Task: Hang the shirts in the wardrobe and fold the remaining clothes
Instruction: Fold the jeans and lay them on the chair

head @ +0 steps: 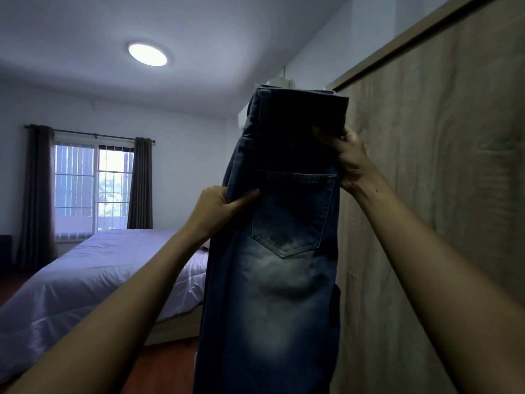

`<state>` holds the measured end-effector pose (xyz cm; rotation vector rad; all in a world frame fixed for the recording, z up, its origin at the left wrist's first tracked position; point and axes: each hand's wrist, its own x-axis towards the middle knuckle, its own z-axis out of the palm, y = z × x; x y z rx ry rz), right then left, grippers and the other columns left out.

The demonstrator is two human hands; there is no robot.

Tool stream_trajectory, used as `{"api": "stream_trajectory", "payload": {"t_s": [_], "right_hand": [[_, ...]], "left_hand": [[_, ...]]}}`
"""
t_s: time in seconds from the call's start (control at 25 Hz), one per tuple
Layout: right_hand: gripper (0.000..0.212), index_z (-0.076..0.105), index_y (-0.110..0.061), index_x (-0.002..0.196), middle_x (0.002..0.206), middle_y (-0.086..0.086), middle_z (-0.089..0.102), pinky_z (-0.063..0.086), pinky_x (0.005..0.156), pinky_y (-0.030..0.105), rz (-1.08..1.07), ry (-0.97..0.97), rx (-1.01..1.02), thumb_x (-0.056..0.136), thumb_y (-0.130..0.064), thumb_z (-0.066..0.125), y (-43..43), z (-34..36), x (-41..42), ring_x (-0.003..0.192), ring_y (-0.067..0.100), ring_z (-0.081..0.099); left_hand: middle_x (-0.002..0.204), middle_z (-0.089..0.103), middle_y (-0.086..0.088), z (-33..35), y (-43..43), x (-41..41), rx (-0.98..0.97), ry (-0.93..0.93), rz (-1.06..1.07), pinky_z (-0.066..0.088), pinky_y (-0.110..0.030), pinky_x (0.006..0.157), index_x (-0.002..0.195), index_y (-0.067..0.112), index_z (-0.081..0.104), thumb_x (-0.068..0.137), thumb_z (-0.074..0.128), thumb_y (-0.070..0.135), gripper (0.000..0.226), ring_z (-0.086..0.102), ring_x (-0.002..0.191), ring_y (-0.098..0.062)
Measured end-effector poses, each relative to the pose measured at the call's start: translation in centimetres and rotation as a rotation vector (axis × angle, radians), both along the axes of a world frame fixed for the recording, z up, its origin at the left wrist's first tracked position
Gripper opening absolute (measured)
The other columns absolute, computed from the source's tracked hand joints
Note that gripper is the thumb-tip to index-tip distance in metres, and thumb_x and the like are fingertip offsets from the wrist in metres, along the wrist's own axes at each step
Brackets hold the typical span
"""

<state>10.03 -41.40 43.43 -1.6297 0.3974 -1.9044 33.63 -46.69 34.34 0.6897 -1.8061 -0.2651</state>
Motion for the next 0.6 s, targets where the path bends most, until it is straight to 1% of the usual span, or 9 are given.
{"api": "stream_trajectory", "payload": {"t_s": [0.08, 0.12, 0.2, 0.28, 0.32, 0.36, 0.44, 0.52, 0.6], "right_hand": [[0.037, 0.056, -0.003, 0.116, 0.105, 0.013, 0.066, 0.056, 0.076, 0.036, 0.013, -0.02, -0.01, 0.08, 0.0, 0.066, 0.0, 0.2, -0.2, 0.089, 0.025, 0.069], [0.039, 0.056, -0.002, 0.116, 0.105, 0.014, 0.066, 0.056, 0.076, 0.037, 0.028, -0.043, -0.011, 0.079, 0.0, 0.066, -0.2, 0.3, -0.2, 0.09, 0.026, 0.069], [0.042, 0.057, -0.002, 0.114, 0.101, 0.015, 0.068, 0.056, 0.077, 0.04, 0.084, -0.101, -0.013, 0.074, -0.002, 0.069, -0.5, 0.4, -0.1, 0.089, 0.028, 0.068], [0.041, 0.058, -0.002, 0.111, 0.099, 0.015, 0.068, 0.055, 0.076, 0.04, 0.112, -0.132, -0.007, 0.072, -0.003, 0.071, -0.9, 0.2, 0.1, 0.088, 0.028, 0.068], [0.038, 0.059, -0.002, 0.11, 0.098, 0.015, 0.069, 0.055, 0.076, 0.039, 0.101, -0.128, -0.003, 0.074, -0.002, 0.07, -1.1, 0.0, 0.3, 0.087, 0.028, 0.069], [0.035, 0.059, -0.002, 0.11, 0.097, 0.014, 0.069, 0.056, 0.075, 0.039, 0.075, -0.113, 0.006, 0.077, 0.0, 0.069, -1.4, -0.4, 0.4, 0.086, 0.027, 0.069], [0.032, 0.059, -0.002, 0.109, 0.093, 0.012, 0.071, 0.056, 0.073, 0.036, 0.027, -0.095, 0.029, 0.078, 0.002, 0.068, -1.9, -1.2, 0.6, 0.082, 0.025, 0.07], [0.033, 0.059, -0.002, 0.109, 0.09, 0.01, 0.072, 0.056, 0.072, 0.034, -0.004, -0.12, 0.047, 0.078, 0.002, 0.069, -2.3, -1.9, 0.5, 0.081, 0.023, 0.07], [0.031, 0.059, -0.002, 0.107, 0.088, 0.009, 0.072, 0.056, 0.07, 0.033, -0.03, -0.154, 0.058, 0.079, 0.003, 0.068, -2.8, -2.4, 0.2, 0.078, 0.022, 0.07]], "left_hand": [[0.066, 0.067, -0.02, 0.2, 0.3, -0.1, 0.021, -0.017, -0.019, 0.052, -0.041, 0.056, 0.067, -0.007, 0.062, 0.063, 0.062, 0.07, 0.077, 0.059, 0.058, -0.017], [0.069, 0.066, -0.016, 0.0, 0.3, -0.1, 0.09, -0.017, -0.091, 0.053, -0.04, 0.062, 0.071, -0.007, 0.063, 0.063, 0.063, 0.068, 0.075, 0.06, 0.064, -0.016], [0.082, 0.069, -0.011, -1.1, 0.3, 0.5, 0.309, -0.006, -0.33, 0.055, -0.038, 0.072, 0.08, -0.002, 0.068, 0.072, 0.07, 0.054, 0.057, 0.065, 0.077, -0.018], [0.091, 0.072, -0.01, -3.4, 0.5, 1.0, 0.542, -0.005, -0.524, 0.056, -0.028, 0.073, 0.088, 0.003, 0.071, 0.076, 0.068, 0.037, 0.037, 0.068, 0.086, -0.02], [0.093, 0.073, -0.01, -4.7, 0.4, 1.2, 0.591, -0.031, -0.558, 0.055, -0.025, 0.073, 0.09, 0.004, 0.071, 0.076, 0.067, 0.036, 0.035, 0.068, 0.088, -0.02], [0.092, 0.073, -0.008, -5.8, 0.0, 1.4, 0.577, -0.071, -0.538, 0.054, -0.023, 0.072, 0.087, 0.007, 0.073, 0.075, 0.068, 0.037, 0.033, 0.069, 0.088, -0.018], [0.08, 0.074, -0.001, -7.0, 0.0, 1.6, 0.492, -0.089, -0.431, 0.051, -0.019, 0.065, 0.075, 0.015, 0.075, 0.075, 0.068, 0.037, 0.023, 0.069, 0.079, -0.011], [0.073, 0.073, 0.002, -7.3, 0.4, 1.6, 0.475, -0.034, -0.391, 0.05, -0.017, 0.06, 0.067, 0.016, 0.075, 0.08, 0.066, 0.03, 0.021, 0.068, 0.072, -0.008], [0.073, 0.073, 0.0, -7.9, 0.9, 1.5, 0.487, 0.048, -0.437, 0.051, -0.018, 0.059, 0.067, 0.013, 0.074, 0.081, 0.066, 0.025, 0.02, 0.068, 0.071, -0.01]]}}
